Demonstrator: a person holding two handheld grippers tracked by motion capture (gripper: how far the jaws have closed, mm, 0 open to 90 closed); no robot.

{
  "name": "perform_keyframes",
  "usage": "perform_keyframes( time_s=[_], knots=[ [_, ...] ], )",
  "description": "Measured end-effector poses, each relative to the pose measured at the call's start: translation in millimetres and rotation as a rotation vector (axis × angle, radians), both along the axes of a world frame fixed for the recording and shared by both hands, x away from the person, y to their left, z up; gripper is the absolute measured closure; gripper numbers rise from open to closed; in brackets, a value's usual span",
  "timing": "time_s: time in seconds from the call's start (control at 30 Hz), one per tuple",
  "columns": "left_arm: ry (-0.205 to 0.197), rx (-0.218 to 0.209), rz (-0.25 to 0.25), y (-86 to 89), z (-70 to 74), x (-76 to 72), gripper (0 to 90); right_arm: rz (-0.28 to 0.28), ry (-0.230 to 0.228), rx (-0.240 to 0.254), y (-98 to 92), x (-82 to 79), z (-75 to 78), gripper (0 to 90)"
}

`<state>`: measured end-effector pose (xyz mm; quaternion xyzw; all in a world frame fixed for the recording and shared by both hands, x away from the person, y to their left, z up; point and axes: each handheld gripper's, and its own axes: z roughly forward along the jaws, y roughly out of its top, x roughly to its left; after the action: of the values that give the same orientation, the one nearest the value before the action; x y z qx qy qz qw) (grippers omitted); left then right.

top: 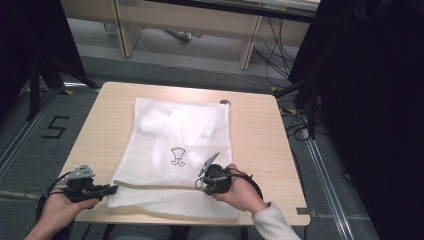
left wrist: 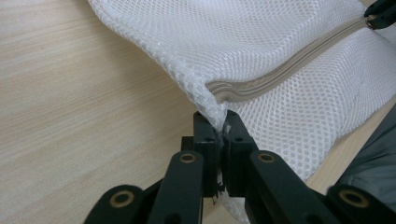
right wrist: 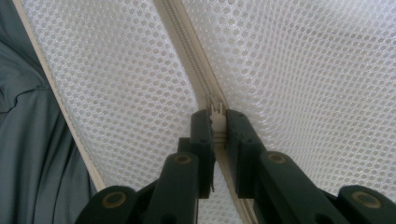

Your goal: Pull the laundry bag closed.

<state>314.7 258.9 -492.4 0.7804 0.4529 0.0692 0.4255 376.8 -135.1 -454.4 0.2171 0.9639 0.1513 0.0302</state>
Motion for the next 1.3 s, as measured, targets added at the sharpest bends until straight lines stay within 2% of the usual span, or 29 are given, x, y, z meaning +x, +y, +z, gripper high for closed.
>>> perform_keyframes(
  time_s=[0.07, 0.17, 0.2, 0.23, 0.33, 0.43, 0.5, 0.53, 0.57, 1.3],
  knots=[
    [-0.011, -0.007, 0.008, -0.6, -0.8, -0.2, 85.8, -0.002, 0.002, 0.0, -0.3, -0.2, 0.2, 82.5],
    [-0.004, 0.003, 0.005, -0.1, -0.1, -0.2, 85.8, -0.006, 0.005, -0.001, -1.0, -0.2, -0.1, 82.4],
    [-0.009, -0.007, 0.008, -0.5, -0.7, -0.2, 85.8, -0.008, 0.005, -0.008, -1.0, -0.5, -0.1, 82.5],
    [-0.001, -0.001, 0.002, 0.1, -0.1, -0.1, 85.8, 0.006, 0.018, -0.006, -1.9, 0.6, 0.0, 82.4],
    [0.0, -0.001, 0.001, 0.6, 0.0, 0.2, 85.8, -0.009, 0.003, -0.002, -4.9, -0.4, -0.8, 82.4],
    [-0.001, 0.0, 0.008, -0.1, 0.0, 0.0, 85.8, -0.011, 0.014, -0.009, -8.4, -0.3, -0.7, 82.4],
    [-0.002, 0.0, 0.009, 0.0, 0.0, 0.0, 85.8, -0.016, 0.003, -0.007, -10.5, -0.9, -1.6, 82.4],
    [-0.003, 0.001, 0.009, 0.1, 0.0, 0.0, 85.8, -0.015, 0.018, -0.009, -11.5, -0.6, -1.5, 82.4],
    [-0.002, 0.0, 0.01, 0.1, 0.0, 0.0, 85.8, -0.021, 0.006, -0.004, -12.1, -1.2, -1.7, 82.4],
    [-0.01, 0.002, 0.014, 1.3, -0.5, 0.3, 85.8, -0.05, 0.003, -0.013, -26.3, -2.5, -3.3, 82.4]
  ],
)
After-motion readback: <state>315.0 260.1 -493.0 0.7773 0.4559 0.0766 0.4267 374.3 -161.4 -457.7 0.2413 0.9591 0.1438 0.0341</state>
